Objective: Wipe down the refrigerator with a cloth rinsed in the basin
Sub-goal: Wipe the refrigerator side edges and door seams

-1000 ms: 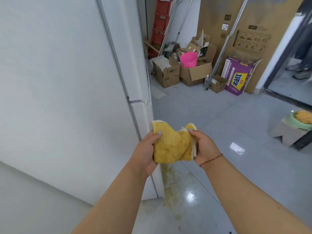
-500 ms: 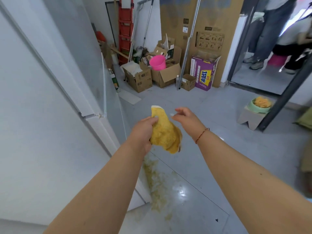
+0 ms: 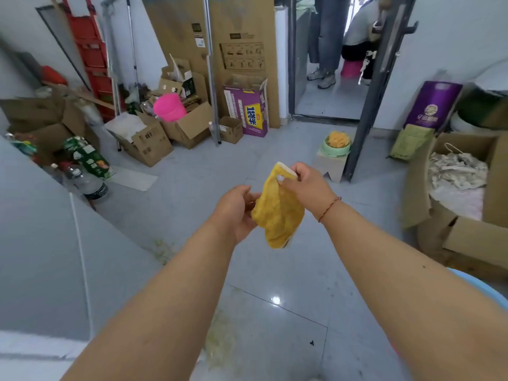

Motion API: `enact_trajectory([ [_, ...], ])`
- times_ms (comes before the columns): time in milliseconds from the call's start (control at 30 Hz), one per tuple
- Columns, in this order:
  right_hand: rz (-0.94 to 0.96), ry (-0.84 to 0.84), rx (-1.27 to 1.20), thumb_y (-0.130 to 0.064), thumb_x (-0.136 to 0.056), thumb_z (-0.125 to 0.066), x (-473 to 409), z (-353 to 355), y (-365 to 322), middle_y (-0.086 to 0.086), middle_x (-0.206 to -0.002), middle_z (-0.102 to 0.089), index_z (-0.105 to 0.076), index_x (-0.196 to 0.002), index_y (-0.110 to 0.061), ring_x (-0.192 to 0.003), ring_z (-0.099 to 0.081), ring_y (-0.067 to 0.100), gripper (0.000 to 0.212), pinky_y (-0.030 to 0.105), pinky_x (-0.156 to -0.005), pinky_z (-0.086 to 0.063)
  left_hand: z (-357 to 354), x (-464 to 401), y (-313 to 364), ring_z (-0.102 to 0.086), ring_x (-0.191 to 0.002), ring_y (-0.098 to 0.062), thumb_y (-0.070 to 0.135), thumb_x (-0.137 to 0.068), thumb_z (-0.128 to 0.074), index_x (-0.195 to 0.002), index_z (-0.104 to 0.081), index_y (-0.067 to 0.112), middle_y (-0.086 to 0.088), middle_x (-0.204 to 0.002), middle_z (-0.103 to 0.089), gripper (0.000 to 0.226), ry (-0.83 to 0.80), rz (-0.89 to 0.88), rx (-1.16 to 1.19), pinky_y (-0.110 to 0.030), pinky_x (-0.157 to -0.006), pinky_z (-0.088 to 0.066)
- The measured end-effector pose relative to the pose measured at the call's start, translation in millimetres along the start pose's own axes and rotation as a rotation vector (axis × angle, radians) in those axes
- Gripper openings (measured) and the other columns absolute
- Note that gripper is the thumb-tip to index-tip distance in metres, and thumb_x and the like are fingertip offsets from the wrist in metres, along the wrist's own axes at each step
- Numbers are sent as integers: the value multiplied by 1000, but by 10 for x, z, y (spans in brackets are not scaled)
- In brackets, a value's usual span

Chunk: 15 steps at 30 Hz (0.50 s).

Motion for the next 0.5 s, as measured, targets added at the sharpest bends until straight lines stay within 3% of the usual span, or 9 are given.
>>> enact_trajectory([
  [167,-96,287,47,-31,-94,-54,-11,1180,566,-2,-76,-44,-47,-84,-12,-66,-41,10,23,21,-56,-34,-857,-427,-269,-58,-66,-27,3,-90,-31,-88,-57,-8,-20,-86,-60,28,-16,75,-84,-30,-55,-58],
  [233,-178,404,76,-32,-96,-50,67,1660,853,-1,-75,-42,-46,-87,-8,-67,-39,12,25,17,-54,-31,-1241,-544,-412,-59,-66,-29,0,-89,-30,-84,-55,-8,-20,-82,-60,26,-55,114,-153,-29,-53,-58],
  [333,-279,596,1,-30,-97,-48,280,2338,1302,-4,-67,-37,-37,-72,-18,-62,-37,11,29,24,-54,-30,-1805,-728,-633,-63,-66,-29,-10,-84,-33,-80,-54,-8,-20,-79,-62,22,-155,137,-305,-28,-58,-59],
  [500,-513,879,-99,-30,-98,-46,815,3142,1977,-3,-65,-37,-38,-73,-16,-57,-35,8,30,26,-53,-29,-2599,-1050,-934,-62,-60,-23,-14,-81,-56,-73,-60,0,-14,-74,-59,16,-320,17,-713,-32,-70,-59],
])
Point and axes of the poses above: each hand's wrist, its own x-axis away from the middle knuckle, its own z-axis out of the back of the hand, y = z × x, the point moved 9 cm from there along -x, towards the middle knuckle
